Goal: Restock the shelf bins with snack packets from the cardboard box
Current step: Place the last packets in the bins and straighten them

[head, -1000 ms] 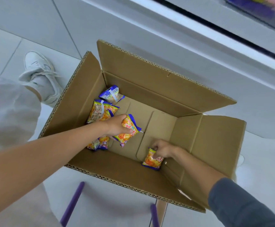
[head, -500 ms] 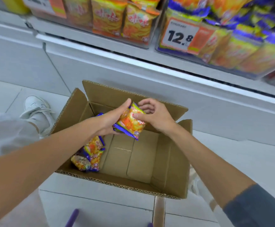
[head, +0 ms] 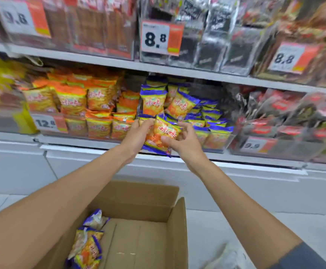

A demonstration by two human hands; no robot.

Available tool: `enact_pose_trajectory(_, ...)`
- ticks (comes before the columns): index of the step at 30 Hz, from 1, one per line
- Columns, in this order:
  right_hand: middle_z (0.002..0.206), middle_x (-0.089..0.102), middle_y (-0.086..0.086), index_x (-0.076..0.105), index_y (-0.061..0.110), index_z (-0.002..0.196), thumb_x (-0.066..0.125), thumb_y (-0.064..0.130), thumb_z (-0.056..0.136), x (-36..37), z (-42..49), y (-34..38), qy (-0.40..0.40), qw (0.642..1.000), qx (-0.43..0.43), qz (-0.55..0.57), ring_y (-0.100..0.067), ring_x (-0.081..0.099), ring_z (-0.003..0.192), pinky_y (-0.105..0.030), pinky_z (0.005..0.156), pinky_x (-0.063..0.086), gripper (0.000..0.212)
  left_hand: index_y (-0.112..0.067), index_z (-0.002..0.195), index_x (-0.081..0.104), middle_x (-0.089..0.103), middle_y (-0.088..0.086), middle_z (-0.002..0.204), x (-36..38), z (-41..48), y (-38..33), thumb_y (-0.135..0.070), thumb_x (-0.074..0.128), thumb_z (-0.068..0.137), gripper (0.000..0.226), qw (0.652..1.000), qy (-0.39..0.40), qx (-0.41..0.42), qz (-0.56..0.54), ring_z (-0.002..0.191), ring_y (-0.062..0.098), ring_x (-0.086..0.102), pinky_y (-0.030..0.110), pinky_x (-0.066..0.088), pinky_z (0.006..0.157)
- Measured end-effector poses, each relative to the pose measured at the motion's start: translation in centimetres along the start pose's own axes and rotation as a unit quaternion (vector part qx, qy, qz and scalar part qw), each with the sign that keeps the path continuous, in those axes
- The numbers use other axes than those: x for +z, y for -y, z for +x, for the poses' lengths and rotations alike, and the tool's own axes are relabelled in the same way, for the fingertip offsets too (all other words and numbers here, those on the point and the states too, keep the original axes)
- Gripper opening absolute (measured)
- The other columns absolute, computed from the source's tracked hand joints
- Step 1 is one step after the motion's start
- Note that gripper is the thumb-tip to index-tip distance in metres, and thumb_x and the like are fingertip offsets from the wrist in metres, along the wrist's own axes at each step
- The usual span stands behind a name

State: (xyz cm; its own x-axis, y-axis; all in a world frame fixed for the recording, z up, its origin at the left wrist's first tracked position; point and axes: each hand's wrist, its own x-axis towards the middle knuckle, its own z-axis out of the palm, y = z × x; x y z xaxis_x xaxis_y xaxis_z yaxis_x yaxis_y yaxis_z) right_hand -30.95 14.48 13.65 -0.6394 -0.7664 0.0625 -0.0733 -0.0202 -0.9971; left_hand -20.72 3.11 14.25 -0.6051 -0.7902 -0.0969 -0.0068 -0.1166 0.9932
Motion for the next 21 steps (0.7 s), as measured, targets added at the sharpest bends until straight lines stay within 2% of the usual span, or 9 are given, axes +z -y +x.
enact_pose_trajectory(4,0.110,0.063,-0.004,0.050,0.020,0.120,0.081,0.011,0.076,-2.0,2.5,1.2,-0.015,1.000,-0.017,0.001,-0.016,0.065,0.086,-0.035,0.067,0.058,0.055,-0.019,0.125,0.051,0.065,0.003,0.116,1.9,2.1,-1.5,-0.037,0.055,0.096,0.034,0.998,0.002,0.037,0.046,0.105,0.019,0.065,0.042,0.052,0.095)
enact_pose_trajectory(5,0.112,0.062,-0.003,0.050,0.021,0.121,0.082,0.012,0.076,-2.6,3.3,1.2,-0.026,0.999,-0.020,0.006,-0.018,0.066,0.085,-0.035,0.063,0.058,0.056,-0.020,0.128,0.051,0.066,0.001,0.116,2.1,2.8,-1.6,-0.034,0.054,0.098,0.034,0.998,-0.002,0.049,0.049,0.105,0.018,0.065,0.040,0.053,0.093)
enact_pose_trajectory(8,0.118,0.059,-0.002,0.046,0.025,0.127,0.083,0.015,0.076,-4.3,6.0,1.1,-0.086,0.995,-0.042,-0.003,-0.017,0.065,0.098,-0.031,0.074,0.057,0.064,-0.022,0.122,0.052,0.065,-0.005,0.107,2.7,3.9,-2.0,-0.027,0.050,0.100,0.022,0.996,-0.032,0.086,0.023,0.097,0.012,0.064,0.027,0.055,0.079)
enact_pose_trajectory(10,0.119,0.057,0.000,0.042,0.025,0.132,0.081,0.018,0.078,-5.4,7.8,1.1,-0.115,0.992,-0.037,-0.027,-0.011,0.061,0.096,-0.018,0.068,0.051,0.066,-0.022,0.117,0.050,0.062,-0.009,0.097,2.7,4.2,-1.9,-0.025,0.047,0.101,0.016,0.993,-0.054,0.100,0.026,0.084,0.005,0.062,0.014,0.050,0.061)
enact_pose_trajectory(12,0.124,0.055,-0.004,0.038,0.022,0.138,0.079,0.021,0.080,-5.7,9.5,1.0,-0.115,0.991,-0.016,-0.064,-0.012,0.059,0.092,-0.018,0.064,0.047,0.071,-0.023,0.118,0.049,0.062,-0.009,0.096,2.3,4.3,-1.4,-0.025,0.047,0.101,0.017,0.993,-0.049,0.103,0.026,0.080,0.002,0.062,0.008,0.047,0.052)
enact_pose_trajectory(14,0.130,0.049,-0.004,0.032,0.023,0.143,0.080,0.020,0.080,-5.1,10.8,1.0,-0.110,0.990,-0.018,-0.083,-0.016,0.059,0.095,-0.024,0.070,0.053,0.079,-0.026,0.119,0.050,0.064,-0.010,0.100,2.0,4.4,-0.8,-0.026,0.048,0.101,0.018,0.994,-0.041,0.100,0.025,0.082,0.002,0.065,0.008,0.048,0.054)
enact_pose_trajectory(16,0.132,0.046,-0.001,0.027,0.026,0.145,0.079,0.016,0.080,-4.3,12.1,1.0,-0.094,0.990,-0.050,-0.091,-0.019,0.057,0.109,-0.034,0.087,0.055,0.084,-0.029,0.119,0.050,0.066,-0.009,0.104,1.6,4.4,-0.5,-0.027,0.049,0.101,0.018,0.995,-0.032,0.093,0.010,0.086,0.004,0.067,0.012,0.051,0.058)
enact_pose_trajectory(18,0.133,0.051,-0.002,0.024,0.025,0.148,0.077,0.016,0.083,-3.6,13.0,0.9,-0.069,0.987,-0.066,-0.127,-0.018,0.056,0.112,-0.032,0.093,0.050,0.084,-0.032,0.118,0.050,0.067,-0.007,0.107,1.4,4.5,-0.3,-0.028,0.049,0.101,0.017,0.996,-0.028,0.087,0.002,0.091,0.008,0.069,0.020,0.055,0.064)
enact_pose_trajectory(21,0.142,0.045,-0.001,0.024,0.028,0.151,0.078,0.032,0.081,-3.9,13.3,0.9,-0.063,0.973,-0.071,-0.213,-0.019,0.050,0.123,-0.035,0.100,0.045,0.089,-0.031,0.115,0.051,0.068,-0.004,0.108,1.2,4.5,-0.4,-0.025,0.048,0.101,0.016,0.996,-0.023,0.082,-0.012,0.096,0.014,0.069,0.031,0.058,0.075)
